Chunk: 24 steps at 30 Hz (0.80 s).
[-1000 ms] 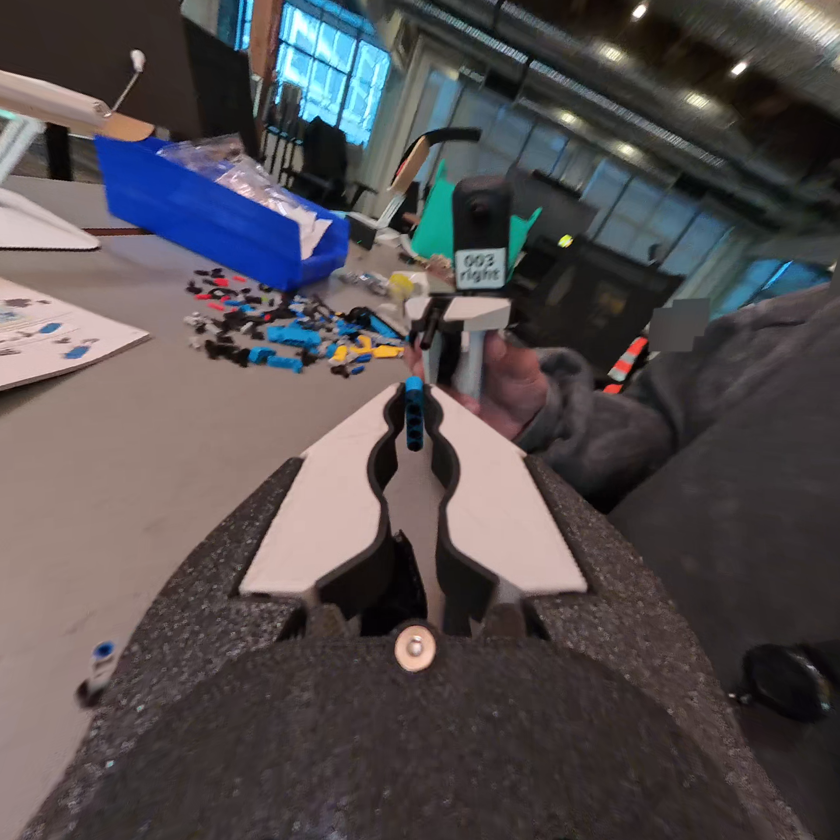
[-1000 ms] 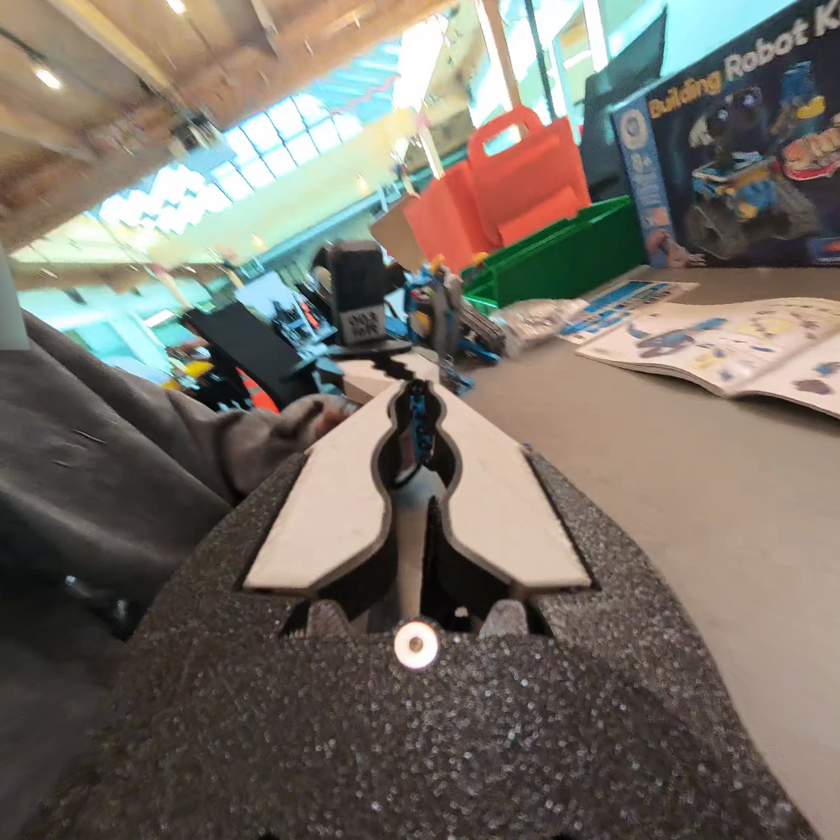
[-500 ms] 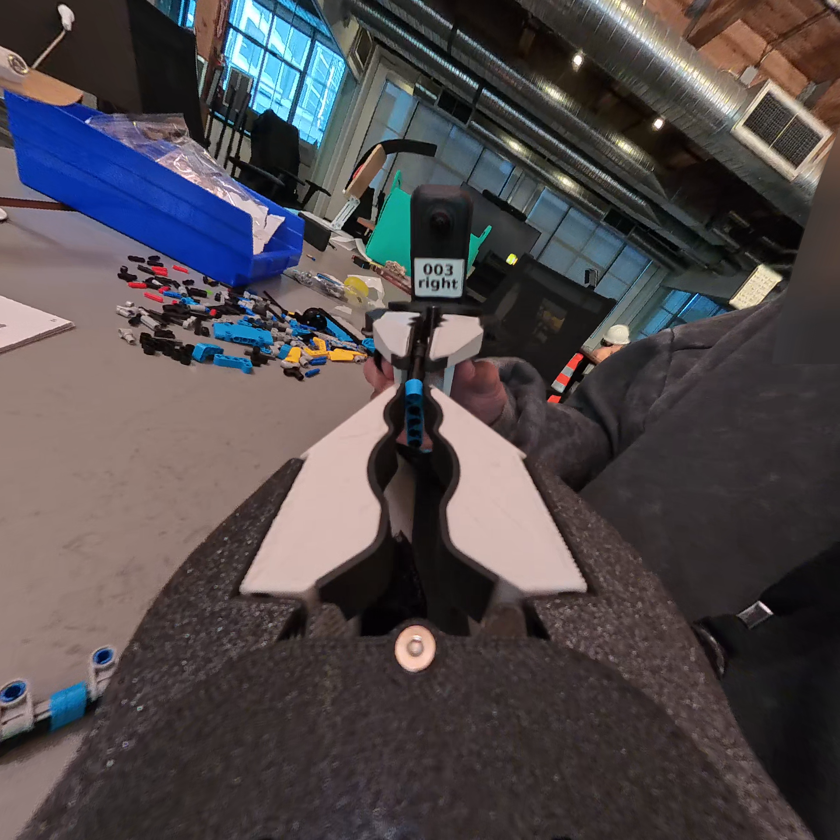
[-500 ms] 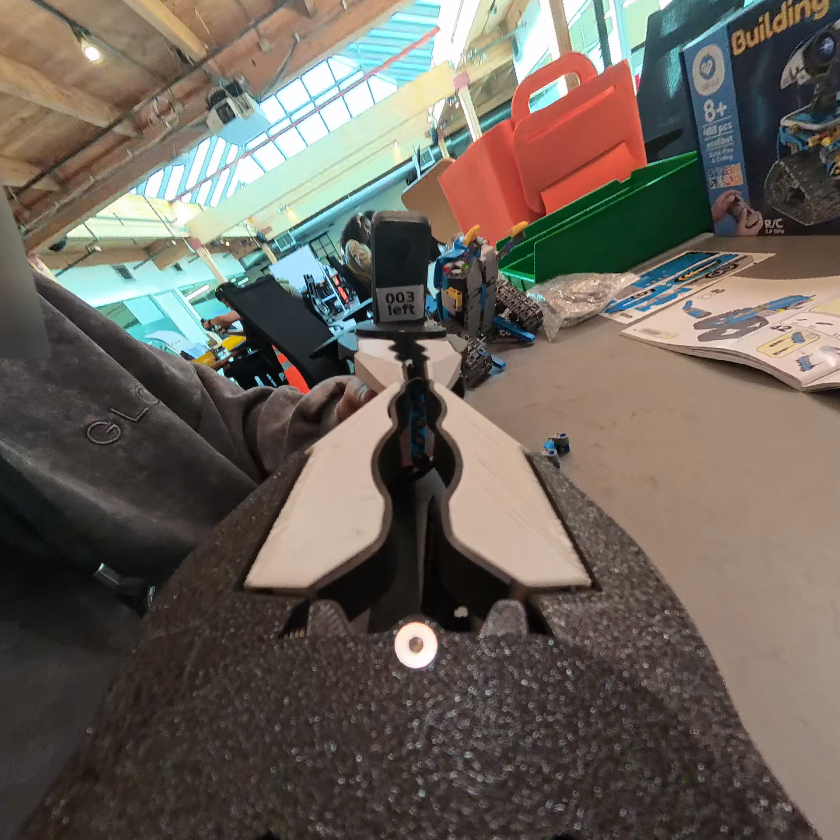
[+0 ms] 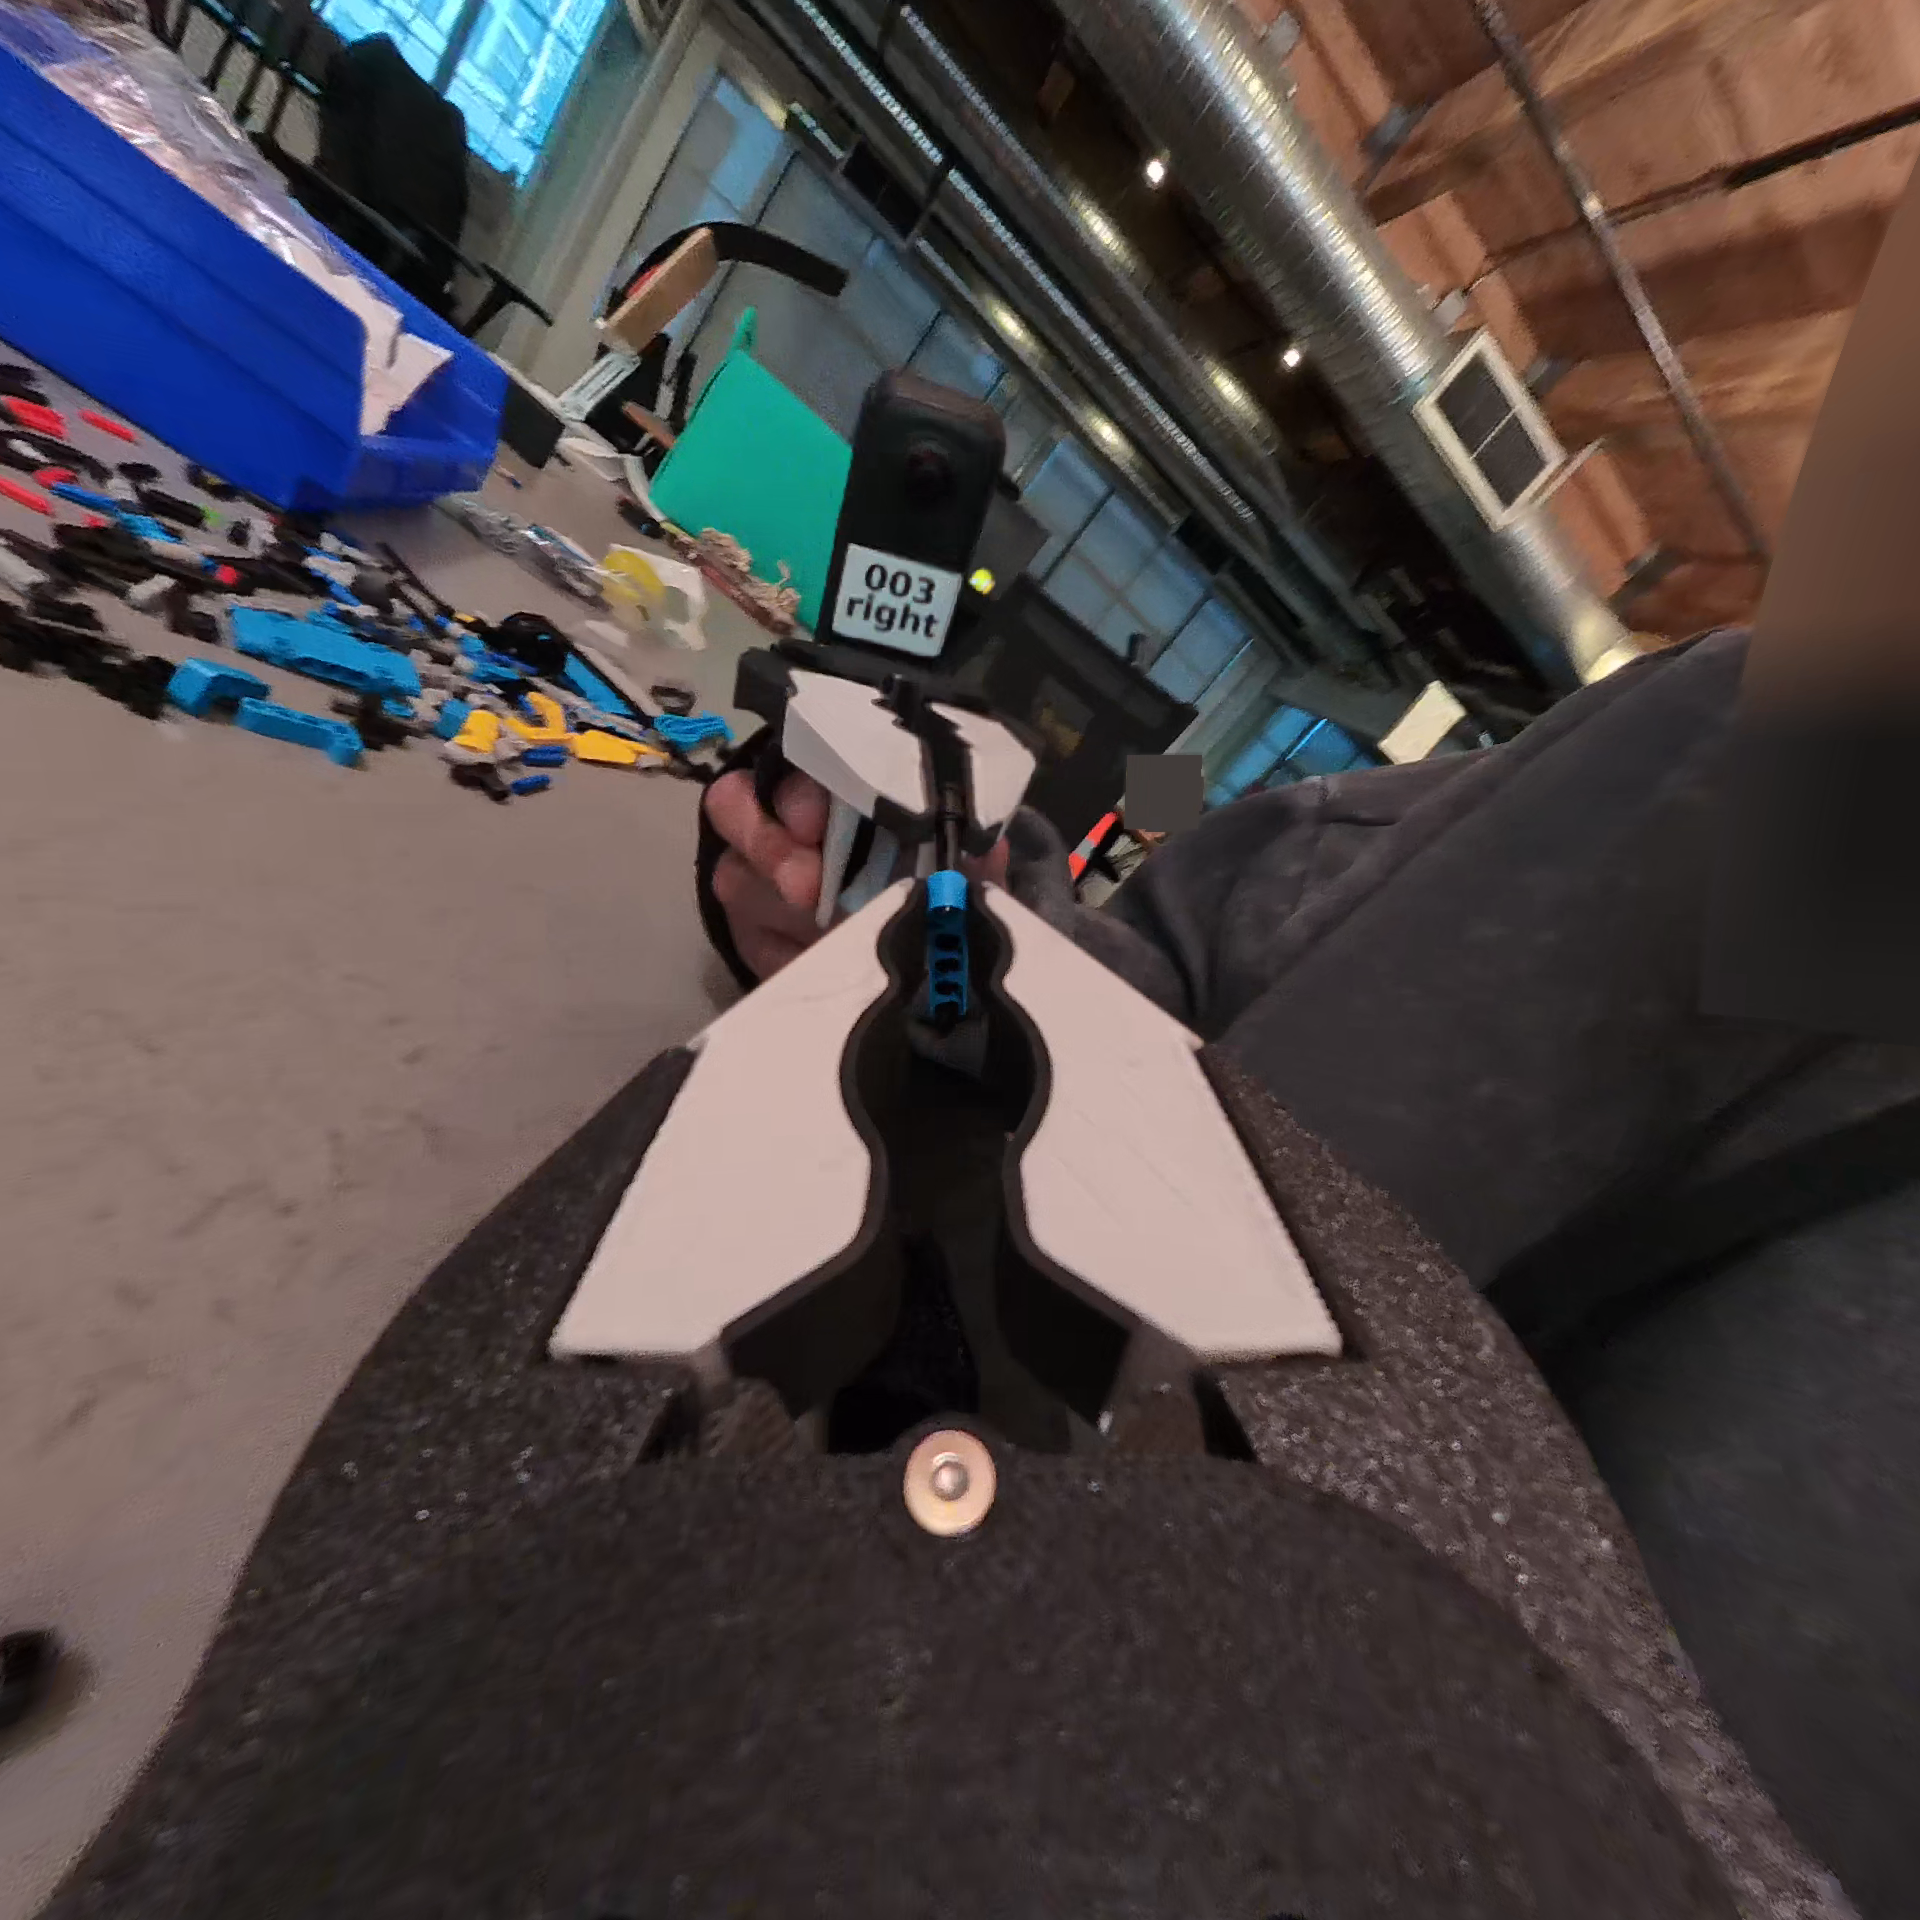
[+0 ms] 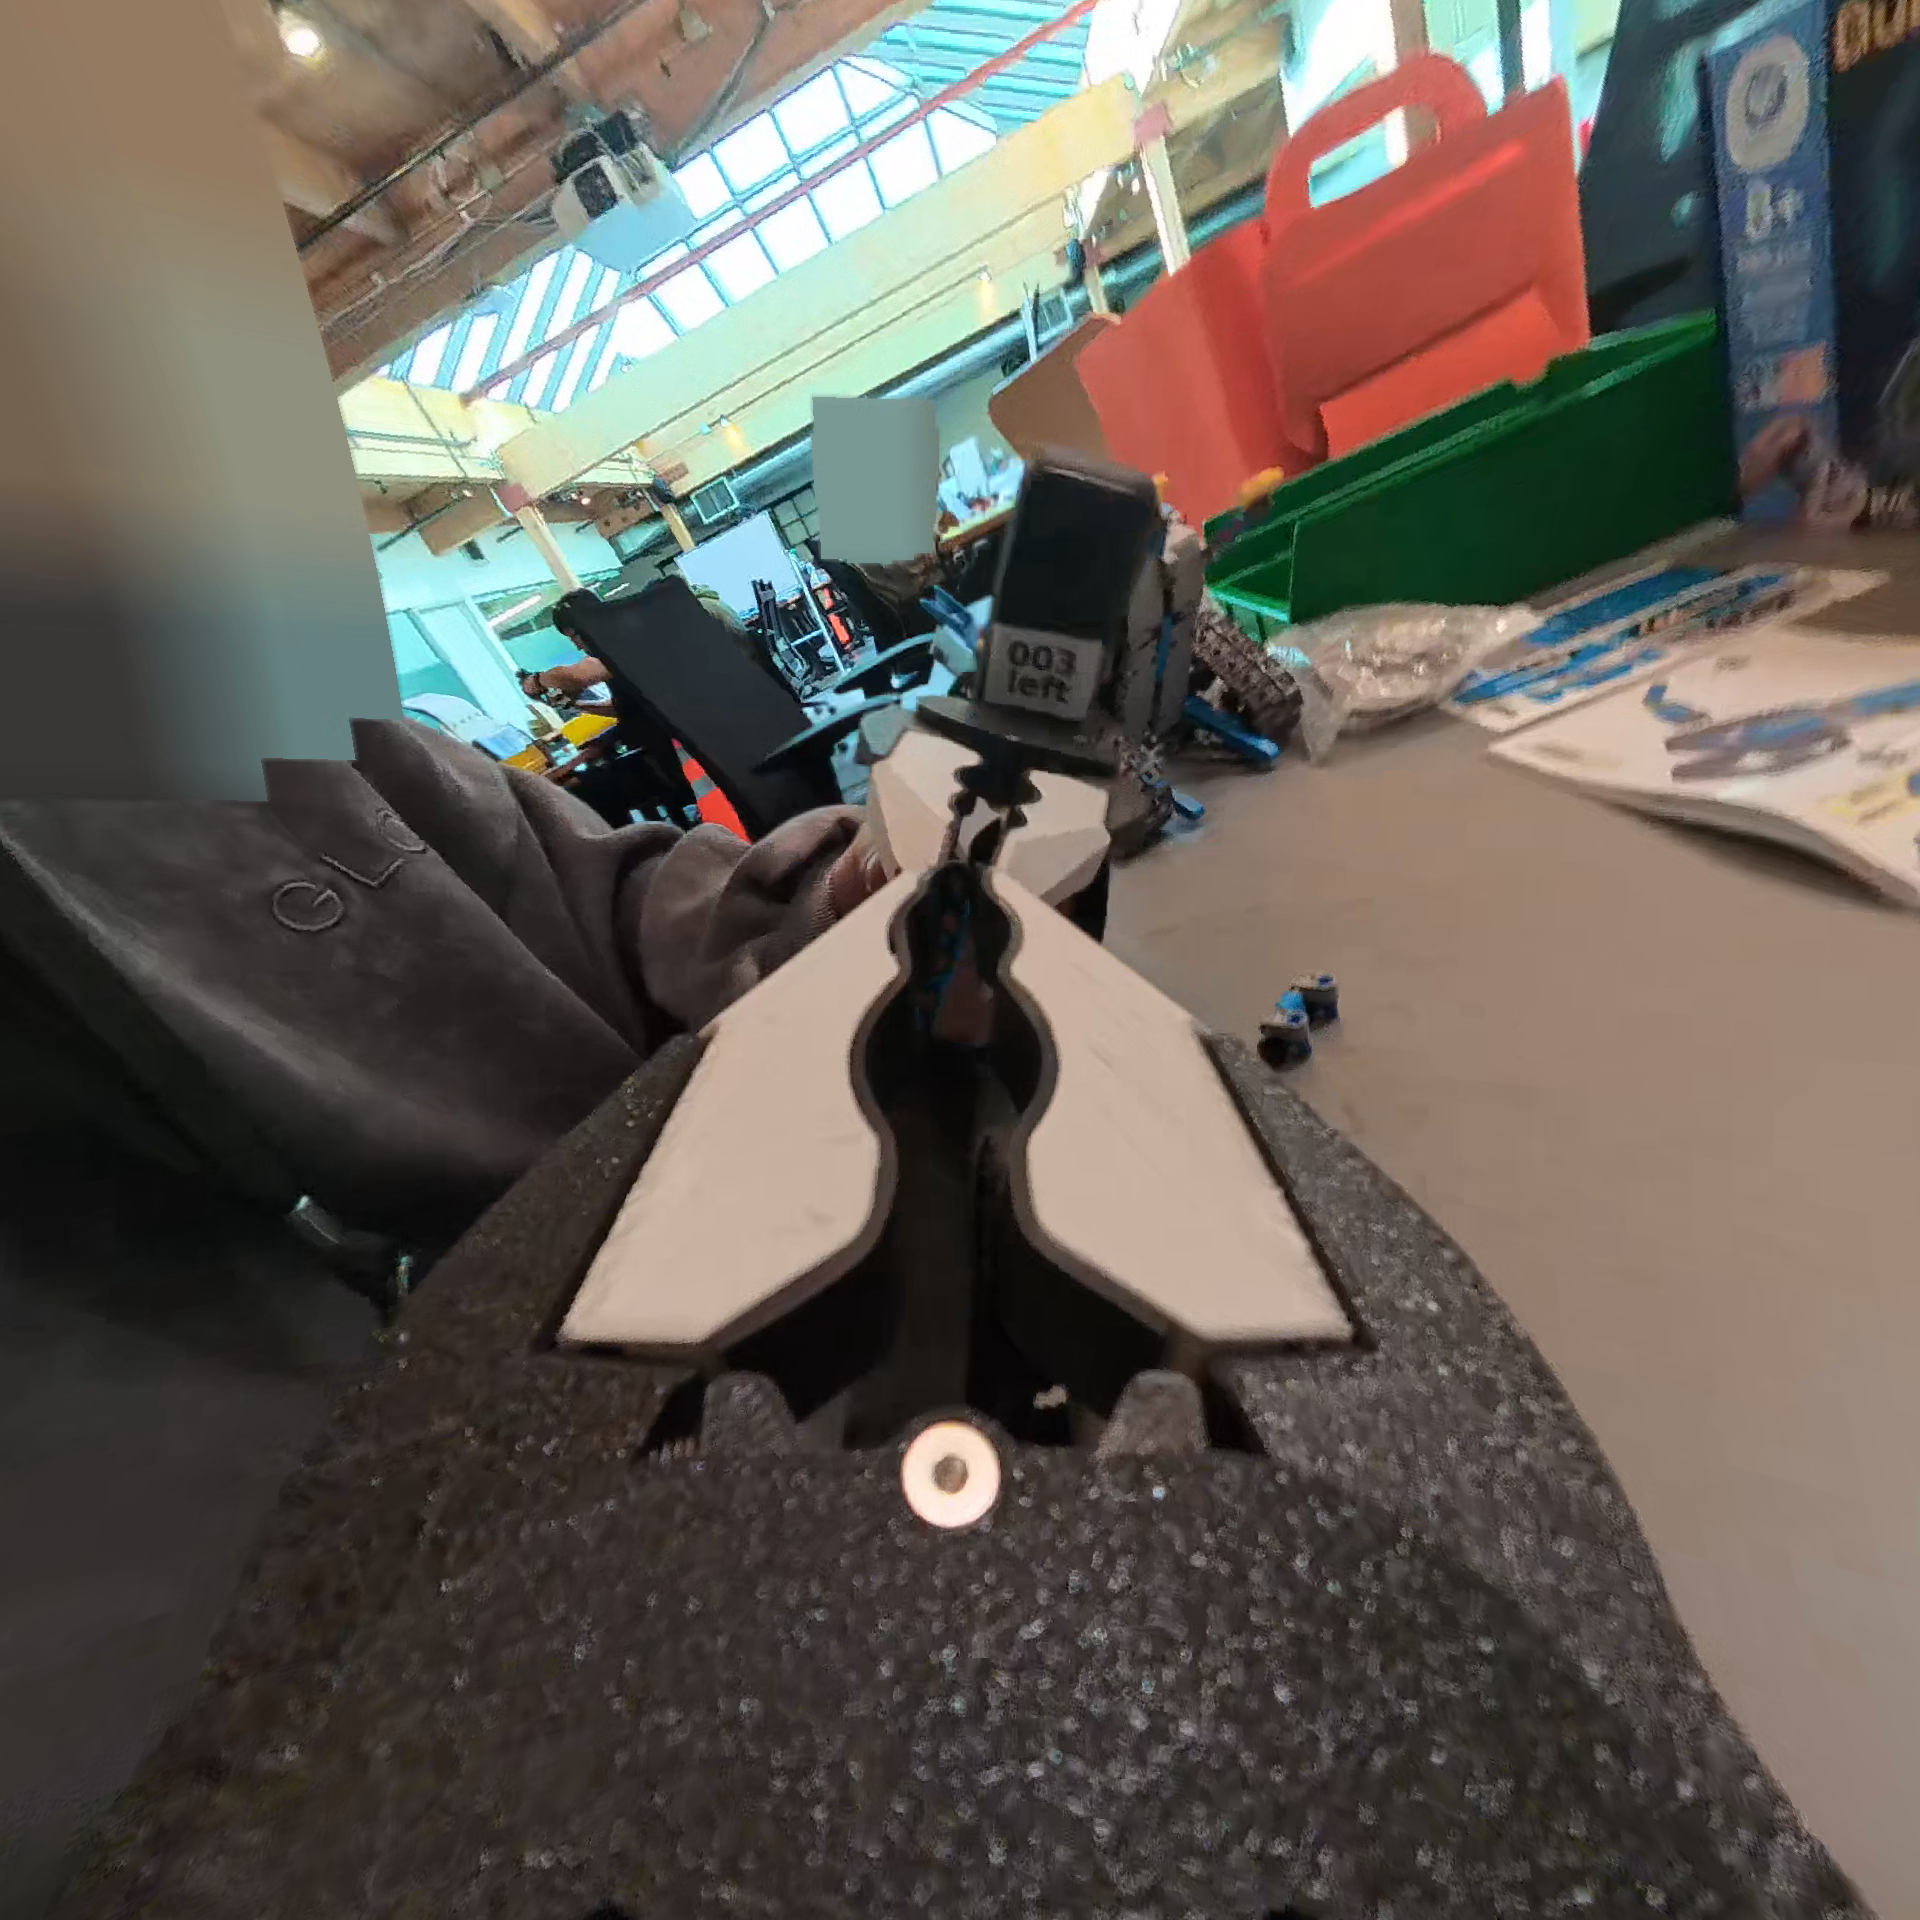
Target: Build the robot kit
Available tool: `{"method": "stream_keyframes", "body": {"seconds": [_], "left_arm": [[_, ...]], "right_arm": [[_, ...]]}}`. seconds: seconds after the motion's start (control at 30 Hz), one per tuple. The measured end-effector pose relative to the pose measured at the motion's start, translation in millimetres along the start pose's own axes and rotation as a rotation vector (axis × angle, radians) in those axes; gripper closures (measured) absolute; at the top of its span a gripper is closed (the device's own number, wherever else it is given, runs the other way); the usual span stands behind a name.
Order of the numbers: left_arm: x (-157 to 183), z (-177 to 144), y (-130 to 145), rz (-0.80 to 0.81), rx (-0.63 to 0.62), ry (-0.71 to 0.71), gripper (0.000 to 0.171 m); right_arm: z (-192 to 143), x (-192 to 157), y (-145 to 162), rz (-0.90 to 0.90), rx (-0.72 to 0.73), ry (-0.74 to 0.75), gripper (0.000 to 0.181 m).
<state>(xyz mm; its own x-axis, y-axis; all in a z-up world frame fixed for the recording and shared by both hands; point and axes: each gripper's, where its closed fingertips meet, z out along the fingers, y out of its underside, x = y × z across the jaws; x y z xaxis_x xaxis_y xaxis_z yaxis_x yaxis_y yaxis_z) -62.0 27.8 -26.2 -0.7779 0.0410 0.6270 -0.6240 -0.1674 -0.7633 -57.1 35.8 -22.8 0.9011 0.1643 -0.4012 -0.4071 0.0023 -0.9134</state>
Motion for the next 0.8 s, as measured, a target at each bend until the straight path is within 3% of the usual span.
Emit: {"method": "stream_keyframes", "body": {"seconds": [0.2, 0.33, 0.53, 0.7, 0.8], "left_arm": [[6, -2, -3, -0.070, 0.023, 0.073, 0.168], [10, 1, 2, -0.043, -0.011, 0.083, 0.168], [-10, 2, 11, 0.073, -0.079, -0.087, 0.168], [-28, 7, 38, 0.298, -0.270, -0.258, 0.167], [-39, 8, 54, 0.354, -0.372, -0.312, 0.166]], "right_arm": [[3, -3, -4, -0.152, 0.001, 0.058, 0.177], [2, -9, 0, -0.014, -0.004, -0.057, 0.175], [-4, 4, 16, 0.043, -0.132, -0.009, 0.176], [-10, 11, 41, -0.032, -0.388, 0.096, 0.176], [-13, 16, 57, 0.006, -0.424, 0.080, 0.177]]}}
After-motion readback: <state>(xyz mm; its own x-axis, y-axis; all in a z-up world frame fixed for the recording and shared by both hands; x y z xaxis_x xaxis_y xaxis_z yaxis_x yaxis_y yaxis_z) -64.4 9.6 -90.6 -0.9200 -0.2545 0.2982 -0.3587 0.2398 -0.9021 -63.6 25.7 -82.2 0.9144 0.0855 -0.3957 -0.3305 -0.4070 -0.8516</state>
